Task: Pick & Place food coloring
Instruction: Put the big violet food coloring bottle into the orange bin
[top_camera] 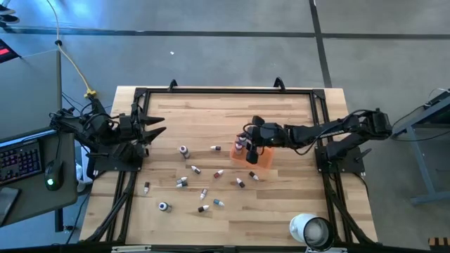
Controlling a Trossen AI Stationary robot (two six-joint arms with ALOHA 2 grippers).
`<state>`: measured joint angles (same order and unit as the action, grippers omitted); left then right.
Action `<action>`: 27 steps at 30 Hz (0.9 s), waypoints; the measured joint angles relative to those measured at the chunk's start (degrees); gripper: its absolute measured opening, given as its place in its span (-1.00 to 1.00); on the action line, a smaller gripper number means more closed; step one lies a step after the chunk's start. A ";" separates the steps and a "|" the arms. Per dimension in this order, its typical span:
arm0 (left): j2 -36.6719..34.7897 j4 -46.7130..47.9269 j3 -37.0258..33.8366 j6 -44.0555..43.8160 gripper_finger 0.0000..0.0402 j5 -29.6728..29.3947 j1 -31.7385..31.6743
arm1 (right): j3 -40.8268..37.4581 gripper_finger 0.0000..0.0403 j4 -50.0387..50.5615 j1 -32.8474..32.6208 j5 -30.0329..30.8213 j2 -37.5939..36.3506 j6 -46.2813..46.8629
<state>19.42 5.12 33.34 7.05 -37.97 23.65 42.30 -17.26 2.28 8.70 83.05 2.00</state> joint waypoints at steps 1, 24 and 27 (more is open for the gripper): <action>0.00 1.21 0.00 -0.05 -0.26 -0.04 -0.01 | 0.00 -0.39 -1.93 0.00 0.01 -0.54 0.02; 8.99 23.08 -4.79 -21.79 -0.26 -6.03 -0.01 | 0.02 -0.39 -10.88 -0.81 -1.38 -6.69 -0.94; 12.34 21.09 -6.79 -23.53 -0.26 -8.58 -0.01 | 0.02 -0.39 -10.88 -0.81 -1.39 -6.69 -0.85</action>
<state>31.76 26.20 26.55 -16.47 -46.55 23.64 42.33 -28.14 1.48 7.31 76.36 1.15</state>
